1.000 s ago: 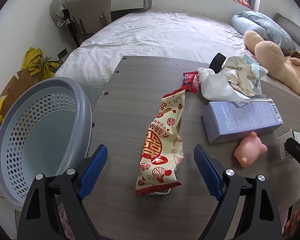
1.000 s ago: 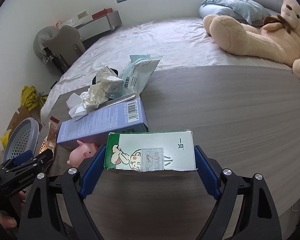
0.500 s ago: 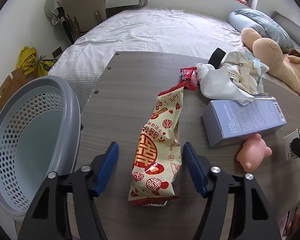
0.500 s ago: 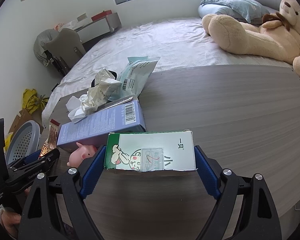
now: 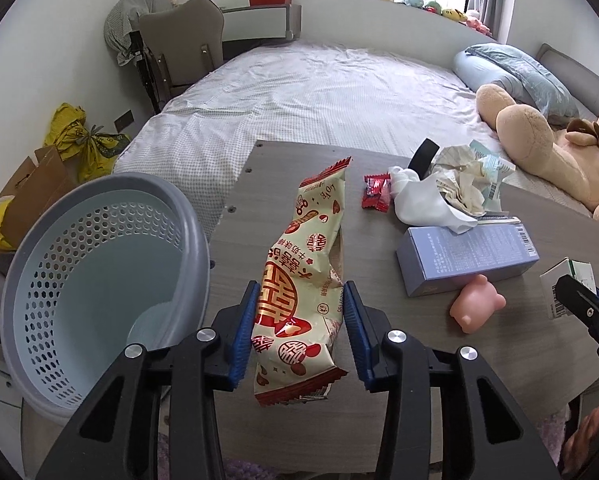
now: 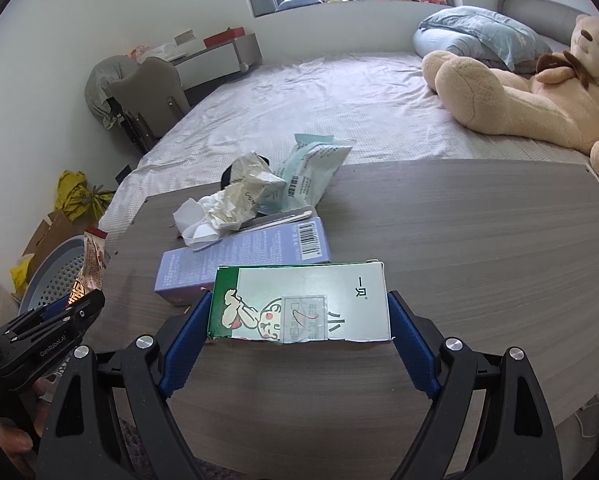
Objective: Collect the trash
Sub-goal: 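Carry both items over the blue basket and open both grippers to drop them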
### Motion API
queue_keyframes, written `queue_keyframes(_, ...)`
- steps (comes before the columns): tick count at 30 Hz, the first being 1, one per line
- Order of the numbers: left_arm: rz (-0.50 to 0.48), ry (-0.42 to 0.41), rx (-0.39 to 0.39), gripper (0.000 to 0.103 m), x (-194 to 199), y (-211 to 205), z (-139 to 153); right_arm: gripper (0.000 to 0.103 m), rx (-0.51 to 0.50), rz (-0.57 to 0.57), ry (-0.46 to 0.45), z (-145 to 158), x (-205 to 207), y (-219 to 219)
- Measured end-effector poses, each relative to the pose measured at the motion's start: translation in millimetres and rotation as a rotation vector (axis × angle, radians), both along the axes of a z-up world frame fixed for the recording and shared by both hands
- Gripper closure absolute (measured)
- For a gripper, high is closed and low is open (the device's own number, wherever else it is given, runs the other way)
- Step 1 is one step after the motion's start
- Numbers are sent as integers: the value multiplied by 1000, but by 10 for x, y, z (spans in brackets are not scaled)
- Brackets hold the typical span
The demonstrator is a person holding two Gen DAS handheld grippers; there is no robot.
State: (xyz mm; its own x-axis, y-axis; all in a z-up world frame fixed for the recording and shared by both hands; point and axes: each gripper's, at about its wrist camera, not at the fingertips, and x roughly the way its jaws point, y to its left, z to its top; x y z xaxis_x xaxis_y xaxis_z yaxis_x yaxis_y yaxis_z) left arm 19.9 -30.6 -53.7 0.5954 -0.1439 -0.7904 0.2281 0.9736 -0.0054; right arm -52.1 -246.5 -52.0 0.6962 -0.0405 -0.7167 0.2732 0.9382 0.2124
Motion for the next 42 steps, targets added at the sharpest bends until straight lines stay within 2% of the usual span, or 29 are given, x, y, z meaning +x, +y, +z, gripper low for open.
queue_keyframes(11, 112, -68, -20, 63, -101, 685, 245, 20, -34, 162, -41, 284, 255, 772)
queue_keyframes(17, 186, -52, 9, 62, -34, 1156, 180, 20, -39, 276, -48, 314, 519, 1291)
queue_keyframes(23, 268, -26, 30, 62, 55, 1622, 111, 20, -36, 396, -20, 198, 807, 1805)
queue_keyframes(34, 305, -8, 53, 62, 210, 1954, 95, 20, -10, 552, 17, 100, 1230, 2379)
queue_keyframes(42, 343, 13, 43, 62, 276, 2152, 36, 20, -6, 605, 41, 47, 1388, 2624)
